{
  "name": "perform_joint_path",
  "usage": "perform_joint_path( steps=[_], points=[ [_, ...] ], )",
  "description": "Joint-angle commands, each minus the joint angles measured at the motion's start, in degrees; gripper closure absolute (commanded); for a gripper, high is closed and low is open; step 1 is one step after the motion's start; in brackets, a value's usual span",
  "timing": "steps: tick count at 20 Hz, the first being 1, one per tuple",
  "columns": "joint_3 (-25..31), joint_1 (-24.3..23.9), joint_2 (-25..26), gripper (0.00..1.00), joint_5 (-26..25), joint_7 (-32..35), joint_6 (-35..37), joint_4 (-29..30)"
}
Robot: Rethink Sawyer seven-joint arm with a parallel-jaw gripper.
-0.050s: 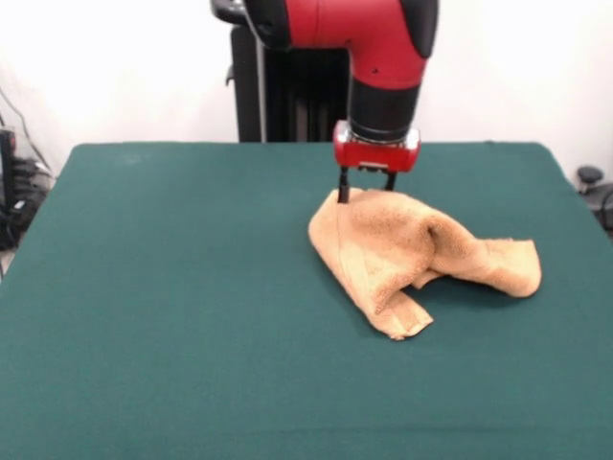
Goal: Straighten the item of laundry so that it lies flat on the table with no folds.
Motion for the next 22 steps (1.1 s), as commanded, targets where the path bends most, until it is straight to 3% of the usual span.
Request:
perform_joint_path(
  steps=[1, 9, 22],
  points=[
    [6.05, -0.44, -5.32, 0.0, 3.16, -1.84, 12.44, -0.08],
    [6.33, -0.92, -0.34, 0.0, 1.65, 0.85, 7.0, -2.36],
    [4.89, 0.8, 3.16, 0.0, -0.34, 2.45, 2.07, -3.67]
  ],
)
